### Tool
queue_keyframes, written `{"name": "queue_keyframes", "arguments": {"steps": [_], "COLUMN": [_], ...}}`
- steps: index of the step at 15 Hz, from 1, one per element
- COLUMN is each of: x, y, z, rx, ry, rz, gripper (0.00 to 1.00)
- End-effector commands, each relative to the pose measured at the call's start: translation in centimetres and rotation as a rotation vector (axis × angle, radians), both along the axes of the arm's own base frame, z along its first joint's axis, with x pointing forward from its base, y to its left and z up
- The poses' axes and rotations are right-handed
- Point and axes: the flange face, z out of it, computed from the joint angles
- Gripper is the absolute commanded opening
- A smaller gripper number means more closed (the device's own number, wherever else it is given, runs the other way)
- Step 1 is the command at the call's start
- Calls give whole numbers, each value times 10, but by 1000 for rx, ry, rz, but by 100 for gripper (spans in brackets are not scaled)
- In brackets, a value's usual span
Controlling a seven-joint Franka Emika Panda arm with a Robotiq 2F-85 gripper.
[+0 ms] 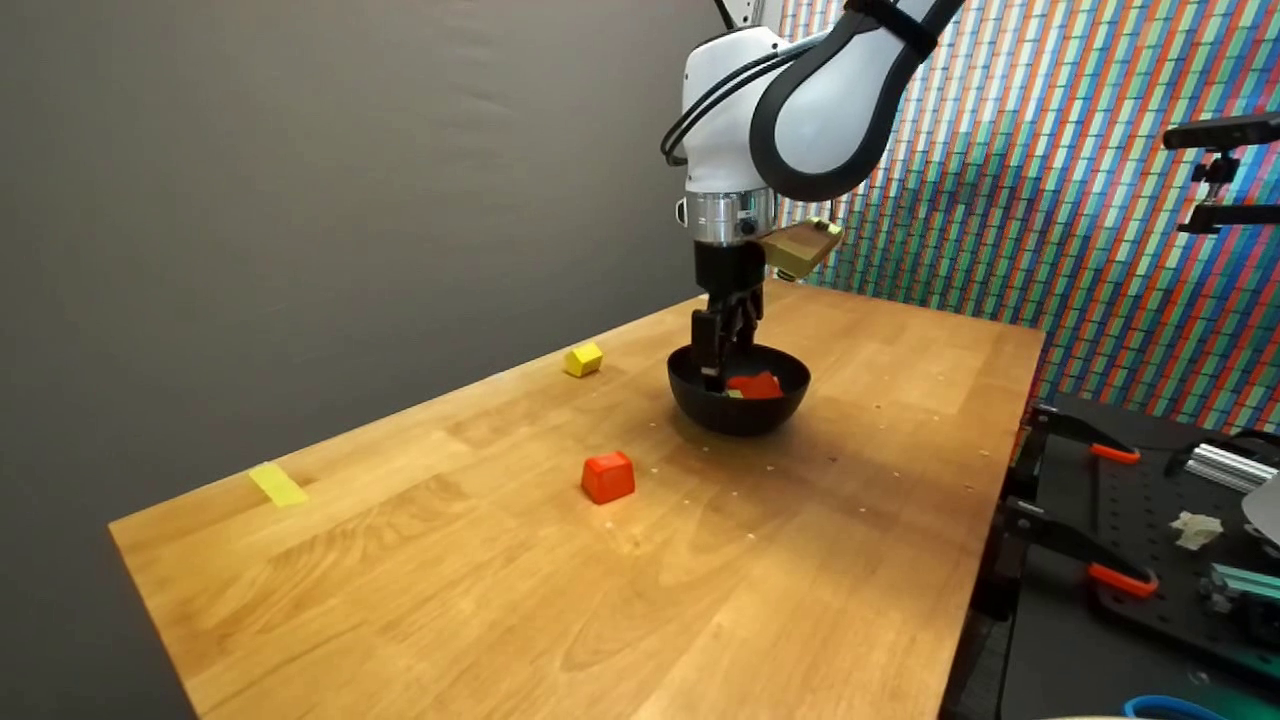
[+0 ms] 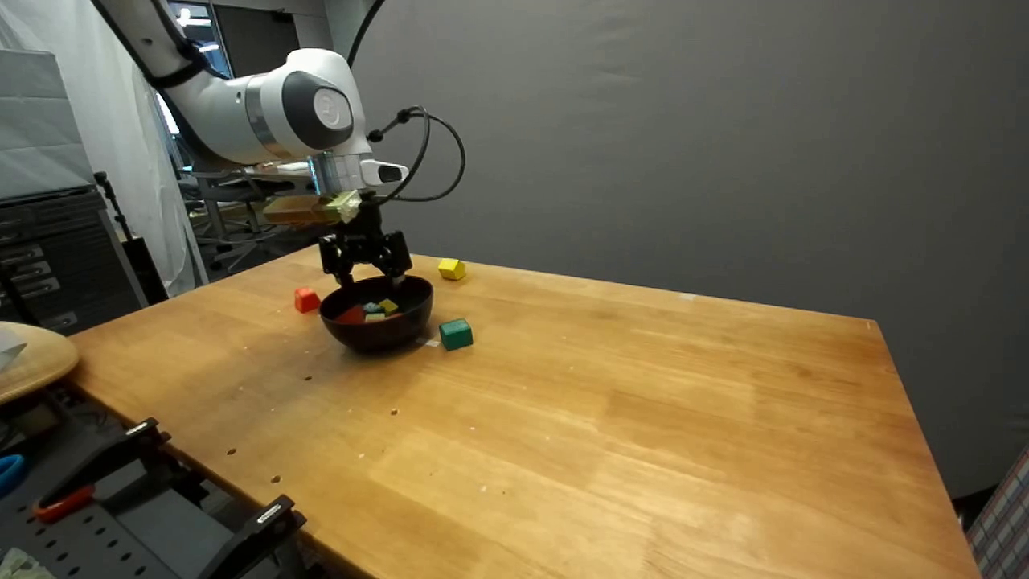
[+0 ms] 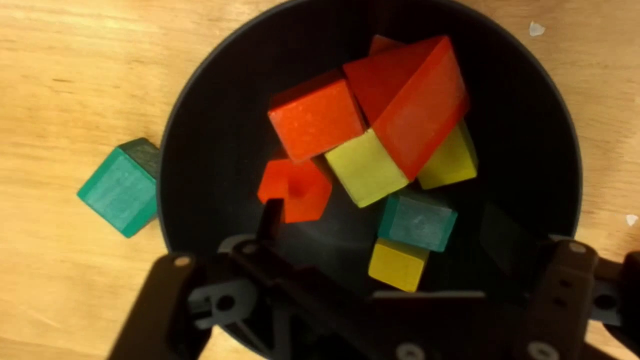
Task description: Take the blocks out of the gift disappointed
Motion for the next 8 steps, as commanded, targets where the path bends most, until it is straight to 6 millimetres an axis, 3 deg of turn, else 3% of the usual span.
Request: {"name": "queue_keyframes", "arguments": {"steps": [1,8], "x": [18,34], "y": [5,9], "z": [-9,-32], "rx": [11,-21], "ry": [-6,4], "rz": [9,22], "gripper": [100,99]}}
